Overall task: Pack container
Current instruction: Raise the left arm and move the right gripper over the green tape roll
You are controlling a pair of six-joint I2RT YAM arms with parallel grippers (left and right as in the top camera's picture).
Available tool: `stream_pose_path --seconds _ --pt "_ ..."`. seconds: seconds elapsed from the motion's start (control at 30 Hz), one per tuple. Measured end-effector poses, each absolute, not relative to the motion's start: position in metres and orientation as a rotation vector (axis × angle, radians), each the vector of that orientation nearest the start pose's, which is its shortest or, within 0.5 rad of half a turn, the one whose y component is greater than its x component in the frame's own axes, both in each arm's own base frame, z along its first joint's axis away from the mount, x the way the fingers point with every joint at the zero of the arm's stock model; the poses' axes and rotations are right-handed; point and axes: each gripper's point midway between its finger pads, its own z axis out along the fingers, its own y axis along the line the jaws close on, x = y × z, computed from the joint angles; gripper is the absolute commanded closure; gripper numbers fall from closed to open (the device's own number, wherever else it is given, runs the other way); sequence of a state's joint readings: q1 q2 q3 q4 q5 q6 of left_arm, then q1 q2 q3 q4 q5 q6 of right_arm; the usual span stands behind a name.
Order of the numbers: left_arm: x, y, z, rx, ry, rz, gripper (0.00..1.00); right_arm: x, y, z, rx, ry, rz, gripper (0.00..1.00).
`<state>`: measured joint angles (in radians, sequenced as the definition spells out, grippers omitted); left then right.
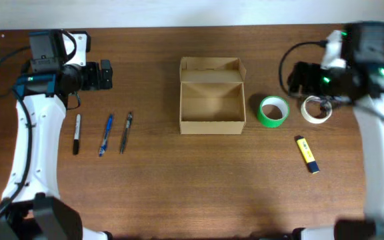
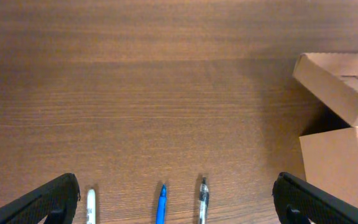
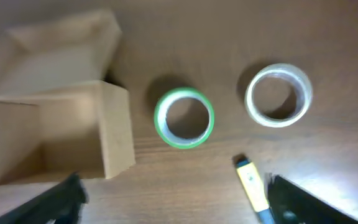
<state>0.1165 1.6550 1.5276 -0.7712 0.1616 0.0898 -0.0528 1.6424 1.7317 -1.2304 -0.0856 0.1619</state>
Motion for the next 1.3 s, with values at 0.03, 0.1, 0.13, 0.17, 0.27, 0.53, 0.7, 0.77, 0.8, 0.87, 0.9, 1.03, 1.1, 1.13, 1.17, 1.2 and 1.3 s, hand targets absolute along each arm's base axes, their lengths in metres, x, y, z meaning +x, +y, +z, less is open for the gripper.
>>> stream_pose_path --seconds 0.03,0.1,0.13,0.17,0.27,0.53,0.7,0.77,0.8,0.87,0.9,1.03,1.1,1.13,1.17,1.2,1.3 --pt "0.445 0.024 0.212 0.036 2.462 -0.111 0.01 0.385 -0.006 0.218 0.287 2.746 0.146 0.14" --pt "0.446 0.024 0.207 0.035 2.472 -0.112 0.01 0.395 -0.007 0.185 0.319 2.831 0.146 0.15" --pt "0.447 0.024 0.205 0.035 2.477 -0.113 0.01 0.398 -0.008 0.17 0.332 2.864 0.144 0.15" --pt "0.447 0.024 0.205 0.034 2.479 -0.114 0.01 0.401 -0.009 0.157 0.345 2.894 0.144 0.15" --pt "0.447 0.024 0.205 0.035 2.478 -0.114 0.01 0.409 -0.015 0.123 0.38 2.955 0.139 0.16" --pt "0.447 0.024 0.205 0.034 2.479 -0.114 0.01 0.412 -0.029 0.073 0.478 3.051 0.133 0.22" --pt "0.447 0.024 0.205 0.034 2.478 -0.114 0.01 0.411 -0.03 0.055 0.496 3.088 0.132 0.26" --pt "0.447 0.024 0.205 0.034 2.478 -0.114 0.01 0.412 -0.03 0.05 0.497 3.091 0.131 0.28" --pt "0.447 0.024 0.205 0.034 2.478 -0.114 0.01 0.412 -0.03 0.049 0.495 3.093 0.132 0.29" --pt "0.447 0.024 0.205 0.034 2.479 -0.114 0.01 0.412 -0.03 0.044 0.493 3.097 0.131 0.34" --pt "0.447 0.024 0.205 0.034 2.478 -0.114 0.01 0.41 -0.03 0.041 0.494 3.103 0.131 0.36" --pt "0.447 0.024 0.205 0.034 2.478 -0.114 0.01 0.406 -0.03 0.03 0.501 3.119 0.13 0.41" --pt "0.447 0.024 0.205 0.034 2.478 -0.114 0.01 0.403 -0.029 0.024 0.503 3.126 0.13 0.46" --pt "0.447 0.024 0.205 0.034 2.479 -0.114 0.01 0.401 -0.029 0.022 0.5 3.131 0.129 0.49" --pt "0.447 0.024 0.205 0.034 2.479 -0.114 0.01 0.399 -0.029 0.019 0.501 3.138 0.129 0.56" --pt "0.447 0.024 0.205 0.034 2.478 -0.114 0.01 0.396 -0.029 0.016 0.501 3.146 0.128 0.65" --pt "0.447 0.024 0.205 0.034 2.479 -0.114 0.01 0.394 -0.029 0.012 0.507 3.151 0.123 0.96"
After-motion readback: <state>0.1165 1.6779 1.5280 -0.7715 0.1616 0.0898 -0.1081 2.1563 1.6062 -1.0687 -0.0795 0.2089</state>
